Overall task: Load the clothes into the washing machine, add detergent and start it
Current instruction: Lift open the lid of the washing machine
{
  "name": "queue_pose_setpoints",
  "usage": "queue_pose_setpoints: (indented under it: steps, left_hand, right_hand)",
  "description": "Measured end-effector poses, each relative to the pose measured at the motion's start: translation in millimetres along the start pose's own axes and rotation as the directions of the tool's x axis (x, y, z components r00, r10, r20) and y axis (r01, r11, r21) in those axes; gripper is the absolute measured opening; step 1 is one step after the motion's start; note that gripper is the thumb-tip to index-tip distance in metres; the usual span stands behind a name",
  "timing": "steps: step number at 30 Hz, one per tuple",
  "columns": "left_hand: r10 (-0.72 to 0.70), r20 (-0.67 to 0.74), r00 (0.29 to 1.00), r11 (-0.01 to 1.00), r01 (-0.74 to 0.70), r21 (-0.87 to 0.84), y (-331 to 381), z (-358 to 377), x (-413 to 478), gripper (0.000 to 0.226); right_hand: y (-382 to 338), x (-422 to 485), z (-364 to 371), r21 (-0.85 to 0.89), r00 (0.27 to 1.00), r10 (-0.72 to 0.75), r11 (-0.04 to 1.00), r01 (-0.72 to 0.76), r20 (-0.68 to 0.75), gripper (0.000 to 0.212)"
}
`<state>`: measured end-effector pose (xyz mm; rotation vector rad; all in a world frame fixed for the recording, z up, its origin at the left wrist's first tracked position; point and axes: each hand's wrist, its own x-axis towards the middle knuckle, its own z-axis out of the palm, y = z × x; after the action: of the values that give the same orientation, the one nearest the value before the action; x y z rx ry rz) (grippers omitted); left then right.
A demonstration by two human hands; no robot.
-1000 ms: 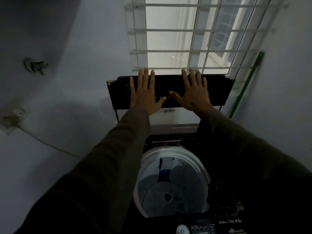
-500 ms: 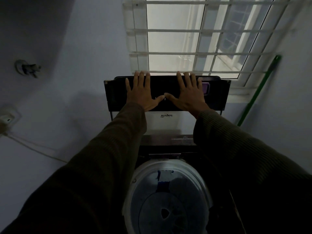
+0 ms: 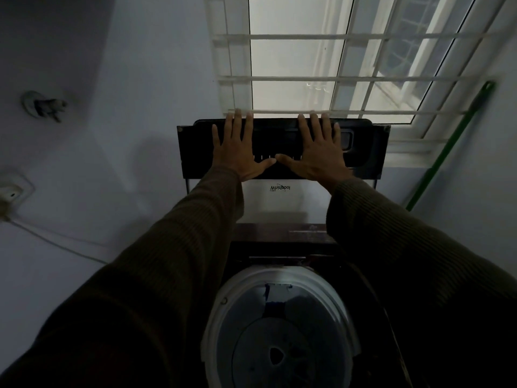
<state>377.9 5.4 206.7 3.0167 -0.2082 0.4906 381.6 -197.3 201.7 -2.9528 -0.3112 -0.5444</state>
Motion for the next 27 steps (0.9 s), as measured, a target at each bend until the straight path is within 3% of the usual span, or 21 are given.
queue_pose_setpoints:
  steps: [8,13,15,22,27]
  left_hand:
    - [-0.013,0.026,1.0,0.999,0.013,-0.031,4.3,-2.0,-17.0,0.115]
    - [0.039,-0.093,0.995,0.999,-0.042,-0.029,21.6,9.3,-73.0,0.086]
    - [0.073,-0.101,0.992,0.995,-0.08,-0.063,30.4,21.9,-106.1,0.079]
    - [0.135,0.014,0.991,0.976,-0.13,-0.176,58.7,68.7,-217.4,0.066]
    - [0.212,0.11,0.971,0.941,-0.173,-0.29,77.3,86.9,-286.1,0.063]
  right_hand:
    - [-12.5,-17.5,-12.4,0.07,0.995,0.056,0.996,-0.062,0.081,0.109]
    - [-33.2,-85.5,1.9,0.172,0.993,0.055,0.984,-0.036,-0.104,0.088]
    - [-39.3,-122.1,12.0,0.173,0.992,0.058,0.984,-0.038,-0.114,0.085]
    - [-45.0,-242.9,36.5,0.05,0.986,0.157,0.986,-0.161,0.063,0.083]
    - [-42.0,-331.4,40.1,-0.018,0.936,0.3,0.953,-0.302,0.185,0.087]
